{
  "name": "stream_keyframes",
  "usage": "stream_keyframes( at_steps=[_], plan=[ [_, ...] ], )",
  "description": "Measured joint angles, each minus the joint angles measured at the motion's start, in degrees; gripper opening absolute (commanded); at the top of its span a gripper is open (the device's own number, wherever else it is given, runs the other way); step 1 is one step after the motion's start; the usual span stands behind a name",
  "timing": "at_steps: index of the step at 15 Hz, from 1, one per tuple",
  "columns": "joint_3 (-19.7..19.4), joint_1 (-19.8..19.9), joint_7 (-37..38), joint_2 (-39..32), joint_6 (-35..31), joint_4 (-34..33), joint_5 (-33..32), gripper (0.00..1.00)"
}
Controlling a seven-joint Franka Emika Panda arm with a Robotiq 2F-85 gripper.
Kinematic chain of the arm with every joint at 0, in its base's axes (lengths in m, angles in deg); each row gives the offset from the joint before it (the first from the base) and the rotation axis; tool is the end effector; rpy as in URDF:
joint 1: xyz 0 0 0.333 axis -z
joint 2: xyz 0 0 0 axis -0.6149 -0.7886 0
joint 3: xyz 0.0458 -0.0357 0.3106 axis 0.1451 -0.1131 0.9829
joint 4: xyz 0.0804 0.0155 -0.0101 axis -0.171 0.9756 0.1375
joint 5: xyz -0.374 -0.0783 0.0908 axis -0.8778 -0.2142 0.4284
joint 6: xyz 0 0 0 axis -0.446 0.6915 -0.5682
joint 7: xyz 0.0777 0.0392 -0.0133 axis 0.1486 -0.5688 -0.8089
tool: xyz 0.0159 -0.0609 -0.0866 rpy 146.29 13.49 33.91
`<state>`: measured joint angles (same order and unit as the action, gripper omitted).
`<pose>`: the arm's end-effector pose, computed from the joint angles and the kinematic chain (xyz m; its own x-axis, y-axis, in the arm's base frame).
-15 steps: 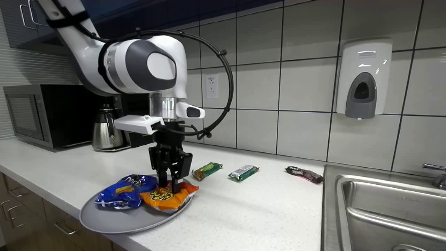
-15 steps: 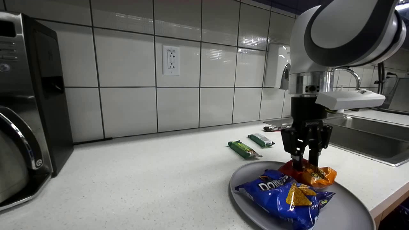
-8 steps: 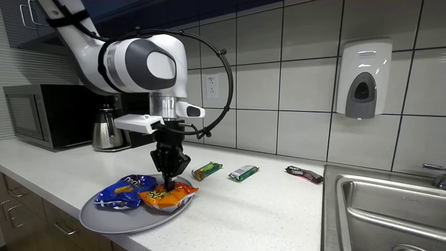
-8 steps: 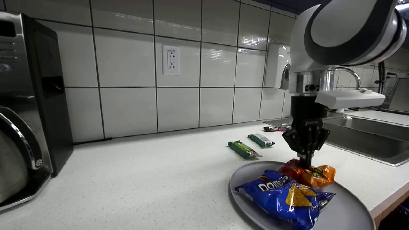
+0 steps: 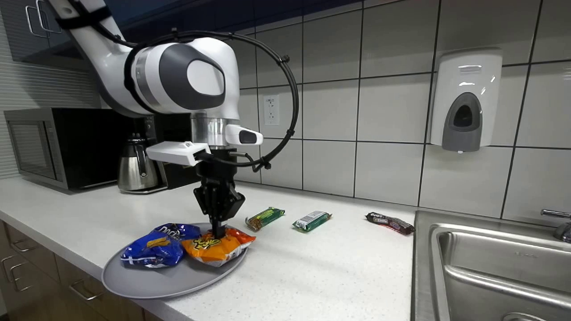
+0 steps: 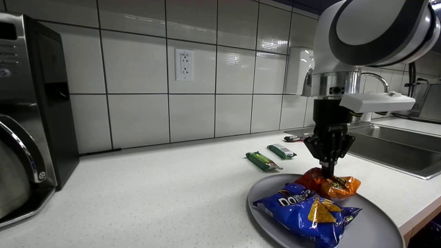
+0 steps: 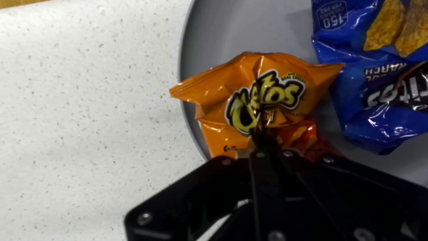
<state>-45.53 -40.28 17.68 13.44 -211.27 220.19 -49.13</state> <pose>0.4293 0.0389 0.2683 0.9967 -0.0507 -0.0634 -0.0491 -0.9984 0.0267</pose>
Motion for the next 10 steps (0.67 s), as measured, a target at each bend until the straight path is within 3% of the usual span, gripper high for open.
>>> stream_keyframes(
  at_steps=[10],
  plan=[
    [-2.03, 0.92, -0.49, 5.92, 1.8, 0.0, -0.02, 0.0]
  ],
)
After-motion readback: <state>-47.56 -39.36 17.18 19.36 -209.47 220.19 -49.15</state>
